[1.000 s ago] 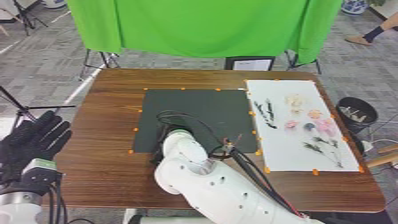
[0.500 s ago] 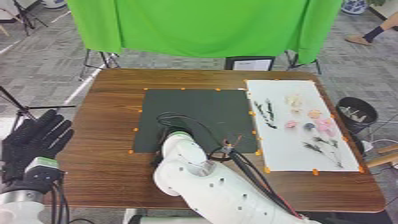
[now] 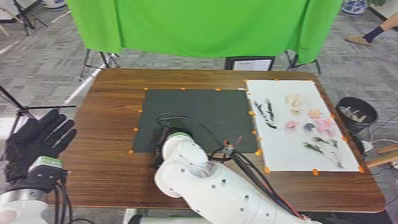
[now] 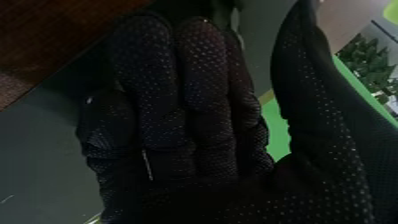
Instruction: Arrange flowers
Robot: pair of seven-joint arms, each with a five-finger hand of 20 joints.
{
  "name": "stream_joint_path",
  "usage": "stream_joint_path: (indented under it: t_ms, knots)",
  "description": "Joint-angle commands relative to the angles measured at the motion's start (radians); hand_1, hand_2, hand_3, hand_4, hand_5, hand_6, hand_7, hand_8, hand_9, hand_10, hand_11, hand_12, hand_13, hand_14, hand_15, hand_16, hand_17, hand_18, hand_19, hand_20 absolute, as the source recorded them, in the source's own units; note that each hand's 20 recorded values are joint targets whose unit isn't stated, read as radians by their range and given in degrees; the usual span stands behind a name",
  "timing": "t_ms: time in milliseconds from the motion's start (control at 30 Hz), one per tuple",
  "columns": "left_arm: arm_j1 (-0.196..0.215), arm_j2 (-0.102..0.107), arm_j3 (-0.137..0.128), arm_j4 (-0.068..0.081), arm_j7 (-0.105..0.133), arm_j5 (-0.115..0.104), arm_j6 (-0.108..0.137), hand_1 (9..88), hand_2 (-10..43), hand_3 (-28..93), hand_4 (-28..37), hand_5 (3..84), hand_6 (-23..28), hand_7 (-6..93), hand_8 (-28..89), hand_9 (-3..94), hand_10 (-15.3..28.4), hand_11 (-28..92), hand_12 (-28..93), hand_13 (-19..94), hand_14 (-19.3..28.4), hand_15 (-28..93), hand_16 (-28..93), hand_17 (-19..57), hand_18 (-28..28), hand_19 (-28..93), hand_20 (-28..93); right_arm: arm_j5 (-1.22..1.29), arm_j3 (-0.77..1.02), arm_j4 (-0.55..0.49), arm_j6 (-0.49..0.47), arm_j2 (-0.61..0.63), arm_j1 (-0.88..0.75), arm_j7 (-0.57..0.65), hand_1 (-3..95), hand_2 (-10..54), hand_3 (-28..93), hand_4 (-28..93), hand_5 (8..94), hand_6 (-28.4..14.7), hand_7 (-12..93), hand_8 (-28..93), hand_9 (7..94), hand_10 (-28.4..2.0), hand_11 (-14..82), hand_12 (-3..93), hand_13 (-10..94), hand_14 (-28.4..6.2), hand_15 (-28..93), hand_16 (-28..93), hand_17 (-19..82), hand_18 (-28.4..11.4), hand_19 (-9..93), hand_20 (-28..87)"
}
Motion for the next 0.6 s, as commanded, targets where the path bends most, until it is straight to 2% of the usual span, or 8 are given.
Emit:
stream_joint_path:
  t_ms: [33, 133, 167, 200, 233, 267, 500, 600]
  knots:
    - [0.006, 0.004, -0.004, 0.002, -0.009, 0.005, -0.004, 29.8, 16.3, 76, -25.6, 51.4, 10.0, 16.7, -8, 42.5, 16.2, 24, 12, 31, 17.0, 43, -9, -4.8, 16.7, 44, 10, 0.007, -0.024, -0.023, 0.014, 0.024, 0.009, -0.008, 34.5, -9.5, 75, -17, 63.8, -6.6, 57, 11, 85.6, -14.6, 35.5, 28.0, 85, -11.6, 42, 33, 49, -27.0, 93, 24]
    - [0.007, -0.004, -0.005, 0.004, -0.003, 0.002, -0.01, 29.7, 16.2, 76, -25.6, 51.3, 10.1, 16.6, -8, 42.3, 16.2, 24, 12, 31, 17.0, 43, -9, -4.8, 16.7, 44, 10, 0.019, -0.032, -0.054, 0.027, 0.05, 0.025, -0.012, 31.8, -9.5, 77, -19, 63.8, -7.9, 56, 1, 84.7, -15.1, 35.8, 28.0, 85, -11.7, 42, 32, 48, -26.9, 93, 24]
    - [0.007, -0.005, -0.004, 0.008, 0.0, 0.0, -0.016, 29.7, 16.2, 76, -25.6, 51.3, 10.1, 16.6, -8, 42.3, 16.2, 24, 12, 31, 17.0, 43, -9, -4.8, 16.7, 44, 10, 0.025, -0.036, -0.07, 0.033, 0.066, 0.032, -0.014, 30.6, -9.5, 78, -19, 64.2, -8.6, 58, -14, 84.0, -15.4, 35.9, 28.0, 84, -11.9, 42, 32, 48, -26.8, 93, 24]
    - [0.009, -0.011, -0.006, 0.011, 0.001, -0.002, -0.024, 29.7, 16.2, 76, -25.6, 51.3, 10.1, 16.6, -8, 42.3, 16.2, 24, 12, 31, 17.0, 43, -9, -4.8, 16.7, 44, 10, 0.026, -0.034, -0.09, 0.03, 0.084, 0.035, -0.016, 30.1, -9.5, 77, -19, 64.1, -9.0, 58, -18, 83.4, -15.6, 35.9, 28.0, 84, -12.2, 42, 32, 48, -26.9, 93, 24]
    - [0.01, -0.018, -0.007, 0.013, 0.001, 0.0, -0.028, 29.7, 16.2, 76, -25.6, 51.2, 10.1, 16.6, -8, 42.2, 16.2, 24, 12, 31, 17.0, 43, -9, -4.8, 16.7, 44, 10, 0.022, -0.032, -0.112, 0.048, 0.104, 0.035, -0.023, 29.7, -9.5, 77, -19, 63.7, -9.3, 58, -19, 82.8, -15.9, 35.8, 28.0, 84, -12.5, 42, 31, 48, -27.1, 93, 24]
    - [0.011, -0.027, -0.014, 0.013, -0.017, 0.012, -0.031, 29.7, 16.1, 76, -25.6, 51.2, 10.1, 16.6, -8, 42.2, 16.2, 24, 12, 31, 17.0, 43, -9, -4.8, 16.7, 44, 10, 0.006, -0.019, -0.129, 0.059, 0.118, 0.024, -0.03, 29.3, -9.5, 76, -19, 63.2, -9.7, 57, -19, 81.6, -16.4, 35.8, 28.0, 83, -13.0, 42, 31, 47, -27.6, 92, 24]
    - [0.036, -0.051, -0.022, 0.015, -0.004, 0.019, -0.056, 29.5, 15.9, 76, -25.6, 50.9, 10.1, 16.4, -8, 42.2, 16.3, 24, 12, 31, 17.0, 43, -9, -4.9, 16.7, 44, 10, -0.084, 0.043, -0.23, 0.145, 0.252, 0.008, -0.085, 27.2, -9.5, 73, -22, 59.2, -10.6, 56, -20, 75.7, -19.6, 37.4, 27.5, 79, -14.9, 43, 28, 48, -26.5, 89, 22]
    - [0.052, -0.059, -0.023, 0.012, 0.011, 0.022, -0.058, 29.4, 15.8, 75, -25.6, 50.9, 10.1, 16.3, -8, 42.2, 16.2, 24, 12, 31, 17.0, 43, -9, -4.9, 16.7, 44, 10, -0.133, 0.114, -0.308, 0.111, 0.331, -0.034, -0.1, 26.8, -9.5, 72, -23, 58.3, -10.6, 54, -20, 74.4, -20.0, 37.5, 27.1, 78, -15.3, 45, 27, 48, -26.5, 89, 22]
